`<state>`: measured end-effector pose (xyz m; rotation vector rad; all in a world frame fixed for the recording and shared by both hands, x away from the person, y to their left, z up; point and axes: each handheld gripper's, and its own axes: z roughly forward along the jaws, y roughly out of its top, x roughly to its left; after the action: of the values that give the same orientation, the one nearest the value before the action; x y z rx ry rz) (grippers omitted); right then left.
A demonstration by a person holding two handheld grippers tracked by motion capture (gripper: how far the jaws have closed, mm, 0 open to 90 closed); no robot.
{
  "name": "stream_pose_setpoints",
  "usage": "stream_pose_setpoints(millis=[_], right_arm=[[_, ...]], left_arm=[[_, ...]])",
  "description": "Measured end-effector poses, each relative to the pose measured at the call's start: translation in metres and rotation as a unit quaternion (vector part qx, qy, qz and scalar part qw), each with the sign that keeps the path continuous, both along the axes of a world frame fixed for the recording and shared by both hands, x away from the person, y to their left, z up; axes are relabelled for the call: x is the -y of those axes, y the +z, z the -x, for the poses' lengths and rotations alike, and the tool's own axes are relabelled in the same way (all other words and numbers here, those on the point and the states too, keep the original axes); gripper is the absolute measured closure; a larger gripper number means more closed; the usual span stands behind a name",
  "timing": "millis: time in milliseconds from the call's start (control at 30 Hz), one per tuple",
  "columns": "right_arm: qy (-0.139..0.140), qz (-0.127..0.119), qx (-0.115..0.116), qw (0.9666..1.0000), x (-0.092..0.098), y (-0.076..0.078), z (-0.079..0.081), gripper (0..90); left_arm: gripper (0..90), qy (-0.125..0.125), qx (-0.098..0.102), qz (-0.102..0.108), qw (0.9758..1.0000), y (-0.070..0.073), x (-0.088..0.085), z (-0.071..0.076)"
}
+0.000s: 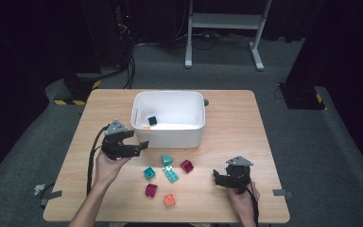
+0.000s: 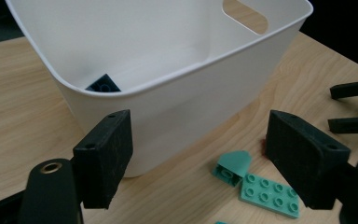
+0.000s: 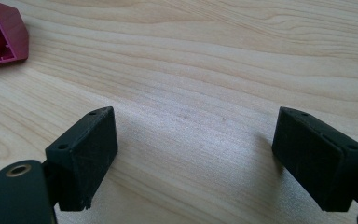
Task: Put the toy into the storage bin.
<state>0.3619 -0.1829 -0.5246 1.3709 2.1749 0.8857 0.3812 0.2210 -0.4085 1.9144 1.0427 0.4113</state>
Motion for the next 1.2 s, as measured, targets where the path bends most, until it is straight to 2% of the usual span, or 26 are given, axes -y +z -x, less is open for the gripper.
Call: stream_pose_setpoints(millis=[333,467,600,733,1200], right_arm=[[0.000,0.000,0.000,1.0000,0.000,0.000,0.000,13.7],[0.001,0.000,0.000,1.0000,0.000,0.000,0.000,13.7],[0.000,0.000,0.000,1.0000,0.000,0.000,0.000,13.7],[0.001,0.000,0.001,1.0000,0.000,0.000,0.000,13.7],[0.001,0.000,0.001,1.0000,0.000,0.000,0.000,13.7]], left_arm=[[26.0,-0.018,-0.024,0.008,0.9995,-0.029,0.013,0.003],[25.8,-0.032,-0.033,-0.006,0.9989,-0.040,0.022,0.002],[26.4,-0.043,-0.047,-0.005,0.9979,-0.050,0.031,0.000],[26.9,-0.050,-0.058,-0.019,0.9969,-0.060,0.039,-0.005],[34.5,-0.059,-0.075,-0.037,0.9947,-0.078,0.059,-0.016]])
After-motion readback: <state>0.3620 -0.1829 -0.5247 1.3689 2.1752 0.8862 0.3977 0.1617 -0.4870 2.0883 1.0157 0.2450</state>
